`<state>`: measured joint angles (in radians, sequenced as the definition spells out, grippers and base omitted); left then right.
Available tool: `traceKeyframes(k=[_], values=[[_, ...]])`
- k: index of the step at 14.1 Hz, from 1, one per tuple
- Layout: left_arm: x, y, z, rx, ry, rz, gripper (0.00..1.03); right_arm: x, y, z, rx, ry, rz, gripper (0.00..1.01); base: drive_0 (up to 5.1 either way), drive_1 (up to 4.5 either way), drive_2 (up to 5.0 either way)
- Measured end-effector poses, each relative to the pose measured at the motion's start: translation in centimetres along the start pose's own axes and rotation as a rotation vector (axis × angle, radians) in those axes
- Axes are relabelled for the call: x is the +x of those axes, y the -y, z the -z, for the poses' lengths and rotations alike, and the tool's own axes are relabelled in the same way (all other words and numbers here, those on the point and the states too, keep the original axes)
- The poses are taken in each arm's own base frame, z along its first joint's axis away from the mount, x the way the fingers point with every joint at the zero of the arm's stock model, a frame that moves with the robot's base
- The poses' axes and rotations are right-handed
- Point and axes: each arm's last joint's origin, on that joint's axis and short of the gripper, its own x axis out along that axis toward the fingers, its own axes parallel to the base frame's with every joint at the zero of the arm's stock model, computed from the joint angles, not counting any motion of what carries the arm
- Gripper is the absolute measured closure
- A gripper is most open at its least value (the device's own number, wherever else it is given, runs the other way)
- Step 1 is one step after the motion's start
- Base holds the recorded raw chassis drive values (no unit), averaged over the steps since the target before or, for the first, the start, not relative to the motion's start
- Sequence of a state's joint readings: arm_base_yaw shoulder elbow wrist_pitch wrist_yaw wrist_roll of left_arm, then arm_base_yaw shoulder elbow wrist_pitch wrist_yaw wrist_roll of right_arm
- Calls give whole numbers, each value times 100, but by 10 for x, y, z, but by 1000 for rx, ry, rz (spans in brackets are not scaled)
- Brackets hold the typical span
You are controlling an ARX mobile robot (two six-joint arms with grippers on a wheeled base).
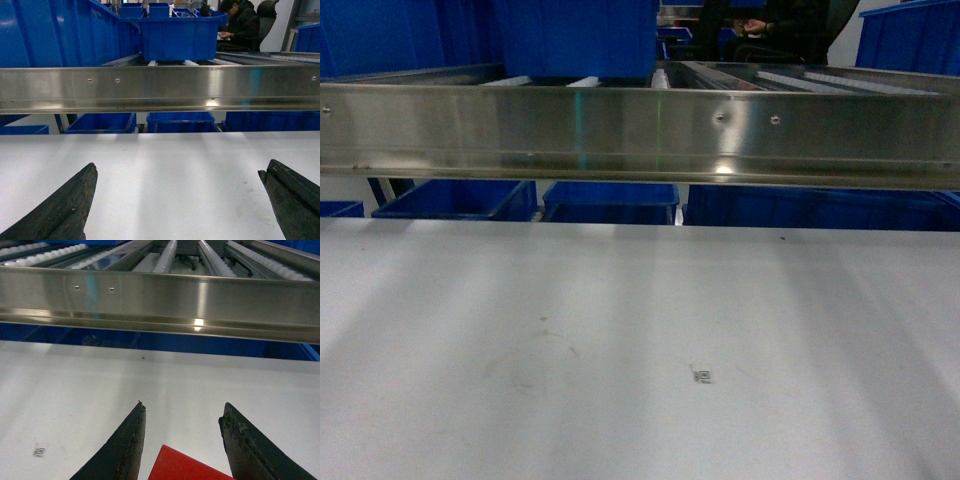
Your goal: Place magnetic block on left shelf second layer
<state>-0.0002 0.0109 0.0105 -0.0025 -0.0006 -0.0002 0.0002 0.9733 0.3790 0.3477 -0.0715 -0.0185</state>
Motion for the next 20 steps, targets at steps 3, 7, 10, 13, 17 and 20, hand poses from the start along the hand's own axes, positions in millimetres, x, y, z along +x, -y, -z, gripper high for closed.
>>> traceKeyframes(k=[3, 7, 10, 13, 17, 20], values=[[0, 0, 0, 0, -2, 0, 5, 0, 0, 0, 0, 4, 0, 60, -503, 243, 243], [0, 0, 0, 0, 2, 0, 5, 0, 0, 0, 0, 3, 0, 60, -493, 253, 253], [0, 0, 0, 0, -2, 0, 5, 0, 0, 0, 0, 2, 0, 60, -497, 248, 248], [0, 0, 0, 0, 1, 0, 5, 0, 0, 0, 0, 1, 0, 60, -498, 247, 247], [0, 0, 0, 0, -3, 0, 5, 0, 0, -1, 0, 5, -1, 60, -500, 246, 246], [0, 0, 0, 0, -2, 0, 5, 0, 0, 0, 0, 2, -1, 60, -501, 245, 245]])
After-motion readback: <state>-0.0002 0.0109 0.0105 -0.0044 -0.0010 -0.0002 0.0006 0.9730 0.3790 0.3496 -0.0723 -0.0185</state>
